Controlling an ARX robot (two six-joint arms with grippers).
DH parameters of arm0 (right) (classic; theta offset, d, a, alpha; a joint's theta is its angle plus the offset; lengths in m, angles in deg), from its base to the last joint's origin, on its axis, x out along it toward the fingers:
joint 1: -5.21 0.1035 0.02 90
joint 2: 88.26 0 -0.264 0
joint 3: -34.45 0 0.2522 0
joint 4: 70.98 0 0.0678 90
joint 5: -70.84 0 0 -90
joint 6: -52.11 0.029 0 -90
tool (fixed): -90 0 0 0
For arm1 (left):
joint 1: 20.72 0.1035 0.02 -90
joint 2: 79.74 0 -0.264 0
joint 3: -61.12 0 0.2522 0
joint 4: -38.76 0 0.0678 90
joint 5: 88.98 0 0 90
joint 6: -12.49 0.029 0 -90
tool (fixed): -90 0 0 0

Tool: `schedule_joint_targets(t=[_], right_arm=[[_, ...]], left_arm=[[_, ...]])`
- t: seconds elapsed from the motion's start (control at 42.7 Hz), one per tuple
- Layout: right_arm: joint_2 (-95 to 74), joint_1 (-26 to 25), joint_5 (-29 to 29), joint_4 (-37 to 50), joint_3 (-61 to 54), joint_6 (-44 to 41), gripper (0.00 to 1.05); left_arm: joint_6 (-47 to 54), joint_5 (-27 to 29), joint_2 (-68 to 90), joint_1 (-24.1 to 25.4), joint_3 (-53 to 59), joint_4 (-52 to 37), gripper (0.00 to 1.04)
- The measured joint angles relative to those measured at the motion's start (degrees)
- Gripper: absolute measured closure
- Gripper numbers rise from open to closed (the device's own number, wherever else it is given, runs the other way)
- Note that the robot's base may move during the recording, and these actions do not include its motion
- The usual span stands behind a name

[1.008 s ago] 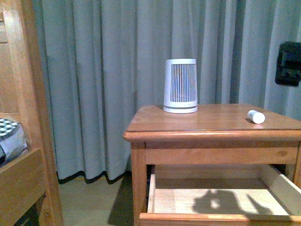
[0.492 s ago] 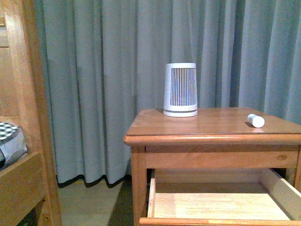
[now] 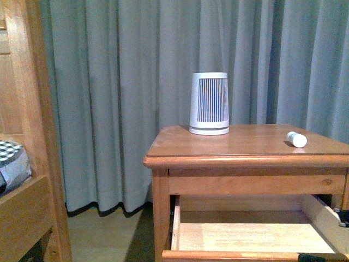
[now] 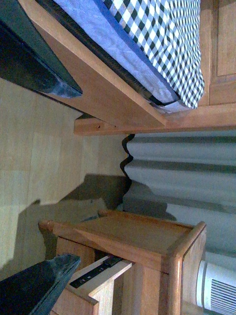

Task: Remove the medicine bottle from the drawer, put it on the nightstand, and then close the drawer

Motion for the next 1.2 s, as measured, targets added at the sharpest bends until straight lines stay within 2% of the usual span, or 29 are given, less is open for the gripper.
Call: schedule_joint_targets(t=[0.352, 0.75, 1.008, 1.196], right_arm=[[-15.0, -2.6, 1.8, -0.2, 18.3, -4.9, 0.07], [-26.3, -7.7, 1.6, -6.9, 39.6, -11.5, 0.07], [-26.5, -8.1, 1.0, -8.5, 41.3, -12.5, 0.07], [-19.5, -8.2, -0.5, -9.8, 33.0, -10.7, 0.07]], left_arm=[[0.0, 0.0, 0.0, 0.0, 0.0, 0.0, 0.07], [0.0, 0.0, 0.0, 0.0, 0.0, 0.0, 0.07], [0.0, 0.0, 0.0, 0.0, 0.0, 0.0, 0.07], [0.0, 0.0, 0.0, 0.0, 0.0, 0.0, 0.07]])
